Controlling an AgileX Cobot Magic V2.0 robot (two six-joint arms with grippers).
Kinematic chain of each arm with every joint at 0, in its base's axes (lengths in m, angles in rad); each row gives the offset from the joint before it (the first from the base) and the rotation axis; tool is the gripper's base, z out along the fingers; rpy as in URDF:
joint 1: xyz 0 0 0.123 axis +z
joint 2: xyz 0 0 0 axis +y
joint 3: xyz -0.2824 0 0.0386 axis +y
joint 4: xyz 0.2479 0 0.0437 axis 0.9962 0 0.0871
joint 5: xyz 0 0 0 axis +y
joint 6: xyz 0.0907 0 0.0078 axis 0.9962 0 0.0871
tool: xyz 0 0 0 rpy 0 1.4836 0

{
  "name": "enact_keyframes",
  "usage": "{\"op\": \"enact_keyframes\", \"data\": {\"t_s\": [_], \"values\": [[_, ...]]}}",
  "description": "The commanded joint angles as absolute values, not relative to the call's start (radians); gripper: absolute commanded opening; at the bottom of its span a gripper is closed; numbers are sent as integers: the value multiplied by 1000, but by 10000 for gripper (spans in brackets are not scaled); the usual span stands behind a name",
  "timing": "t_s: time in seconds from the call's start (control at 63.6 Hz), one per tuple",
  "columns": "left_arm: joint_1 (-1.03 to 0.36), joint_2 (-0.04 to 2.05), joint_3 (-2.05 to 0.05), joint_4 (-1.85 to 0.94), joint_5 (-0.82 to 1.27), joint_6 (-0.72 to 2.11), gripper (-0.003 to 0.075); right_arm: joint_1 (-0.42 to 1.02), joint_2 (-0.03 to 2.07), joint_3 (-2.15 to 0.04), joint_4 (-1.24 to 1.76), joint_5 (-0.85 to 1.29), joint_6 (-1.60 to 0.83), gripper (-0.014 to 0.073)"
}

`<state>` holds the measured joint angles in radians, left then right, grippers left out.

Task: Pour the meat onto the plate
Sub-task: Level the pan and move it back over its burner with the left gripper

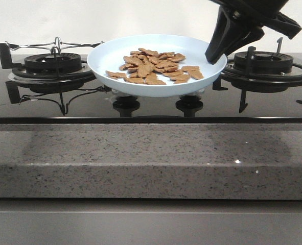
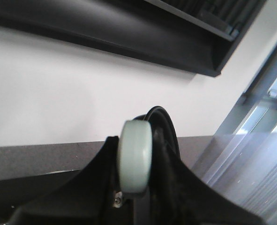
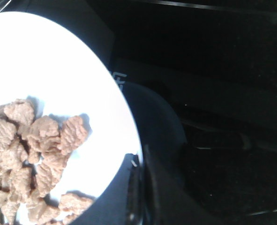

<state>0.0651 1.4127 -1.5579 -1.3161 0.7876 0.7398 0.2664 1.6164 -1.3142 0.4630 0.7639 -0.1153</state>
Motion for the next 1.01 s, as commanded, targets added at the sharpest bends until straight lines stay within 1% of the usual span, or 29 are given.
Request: {"op": "enact_keyframes", "data": {"t_s": [0.0,0.141,0.346,0.66,0.99], "values": [[158,1446,-1588,-1485,862,640,-10,264,1567,-1342,499,719,-123,-29],[250,1540,-1588,-1525,947,562,-10,264,1567,-1342,499,719,-123,-29],[310,1659,-1588,-1549,977,537,-10,264,1567,-1342,499,719,-123,-29],[312,1800,-1588,-1595,1008,535,-10,264,1567,-1342,499,719,-123,-29],[323,1842,-1587,-1572,963,510,-10,264,1567,-1342,499,720,-123,-29]]}}
